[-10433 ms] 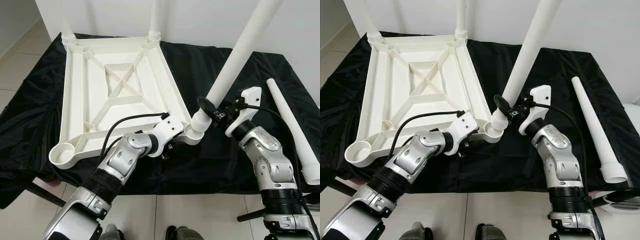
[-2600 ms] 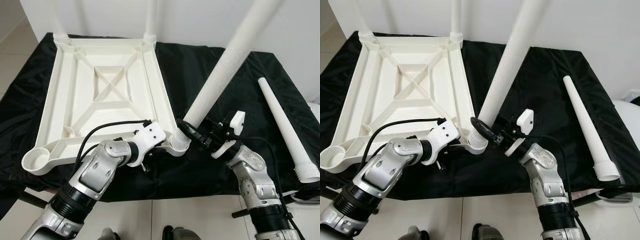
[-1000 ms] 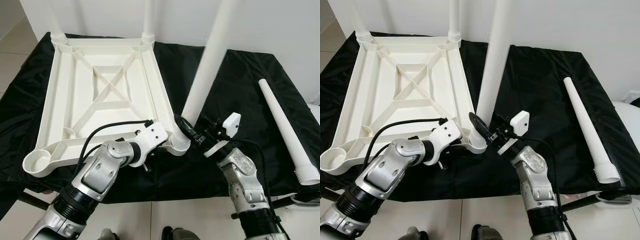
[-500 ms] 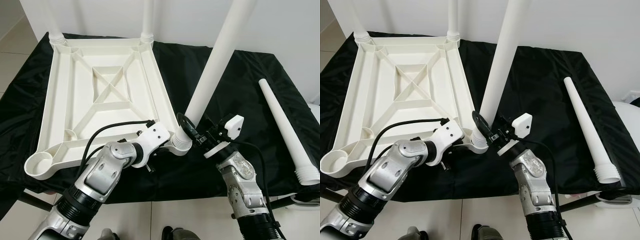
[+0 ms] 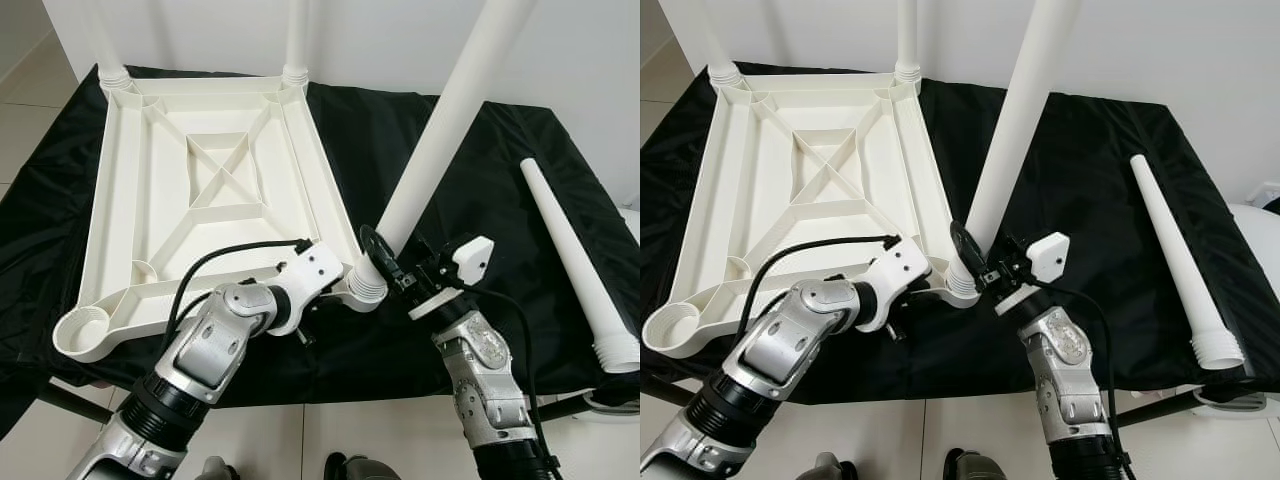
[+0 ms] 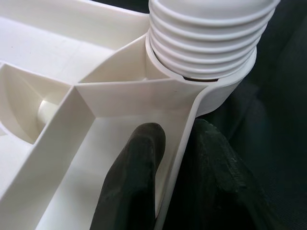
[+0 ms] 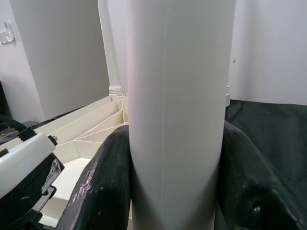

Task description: Building children table

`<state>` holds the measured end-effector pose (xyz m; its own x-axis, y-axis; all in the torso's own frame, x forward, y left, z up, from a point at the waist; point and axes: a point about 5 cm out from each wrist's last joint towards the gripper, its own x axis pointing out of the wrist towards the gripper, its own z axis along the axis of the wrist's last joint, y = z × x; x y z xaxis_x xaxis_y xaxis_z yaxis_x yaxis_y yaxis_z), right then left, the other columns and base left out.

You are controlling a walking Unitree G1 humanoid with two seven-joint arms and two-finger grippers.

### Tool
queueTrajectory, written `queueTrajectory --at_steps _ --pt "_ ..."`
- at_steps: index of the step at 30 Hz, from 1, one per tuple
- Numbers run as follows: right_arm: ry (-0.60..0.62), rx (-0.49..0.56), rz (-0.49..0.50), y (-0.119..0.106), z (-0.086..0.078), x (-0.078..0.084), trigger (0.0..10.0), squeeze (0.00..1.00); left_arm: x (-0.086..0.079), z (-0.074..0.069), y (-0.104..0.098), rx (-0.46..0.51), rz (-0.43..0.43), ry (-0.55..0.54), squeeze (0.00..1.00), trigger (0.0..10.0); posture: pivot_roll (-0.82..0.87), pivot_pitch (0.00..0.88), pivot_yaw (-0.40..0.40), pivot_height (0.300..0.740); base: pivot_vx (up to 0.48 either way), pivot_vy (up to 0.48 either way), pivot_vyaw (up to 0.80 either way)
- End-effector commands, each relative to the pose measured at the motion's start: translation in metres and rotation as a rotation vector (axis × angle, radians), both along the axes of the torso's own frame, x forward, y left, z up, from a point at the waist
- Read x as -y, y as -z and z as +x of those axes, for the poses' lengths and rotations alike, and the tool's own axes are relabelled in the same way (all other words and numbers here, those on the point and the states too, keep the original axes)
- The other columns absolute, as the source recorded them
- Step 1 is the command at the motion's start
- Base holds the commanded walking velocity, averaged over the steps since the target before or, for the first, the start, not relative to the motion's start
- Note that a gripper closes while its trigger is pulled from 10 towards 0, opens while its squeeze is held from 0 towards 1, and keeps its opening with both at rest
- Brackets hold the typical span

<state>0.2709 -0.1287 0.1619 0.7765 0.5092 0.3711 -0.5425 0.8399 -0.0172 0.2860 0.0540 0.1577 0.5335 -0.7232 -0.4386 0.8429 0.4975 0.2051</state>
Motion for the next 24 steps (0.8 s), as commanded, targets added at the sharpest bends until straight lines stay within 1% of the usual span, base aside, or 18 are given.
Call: queueTrajectory --at_steps 1,10,17,23,24 --pt "0.034 -0.29 -0.074 0.058 -0.009 0.006 10.0 0.0 0.01 0.0 -0.024 0.128 -0.081 -0.04 0.0 10.0 -0.07 0.144 -0.04 0.74 0.0 0.0 0.0" --pt "0.048 -0.235 -0.096 0.051 -0.011 0.002 10.0 0.0 0.011 0.008 -0.029 0.126 -0.107 -0.12 0.0 10.0 -0.07 0.153 -0.043 0.74 0.0 0.0 0.0" --pt "0.064 -0.221 -0.096 0.049 -0.012 0.002 10.0 0.0 0.012 0.011 -0.03 0.117 -0.116 -0.147 0.0 10.0 -0.07 0.155 -0.039 0.74 0.0 0.0 0.0" --pt "0.097 -0.218 -0.085 0.05 -0.014 0.002 10.0 0.0 0.012 0.013 -0.031 0.111 -0.119 -0.163 0.0 10.0 -0.07 0.159 -0.036 0.74 0.0 0.0 0.0" --pt "0.121 -0.217 -0.082 0.051 -0.015 0.004 10.0 0.0 0.012 0.013 -0.031 0.111 -0.117 -0.168 0.0 10.0 -0.07 0.161 -0.034 0.74 0.0 0.0 0.0"
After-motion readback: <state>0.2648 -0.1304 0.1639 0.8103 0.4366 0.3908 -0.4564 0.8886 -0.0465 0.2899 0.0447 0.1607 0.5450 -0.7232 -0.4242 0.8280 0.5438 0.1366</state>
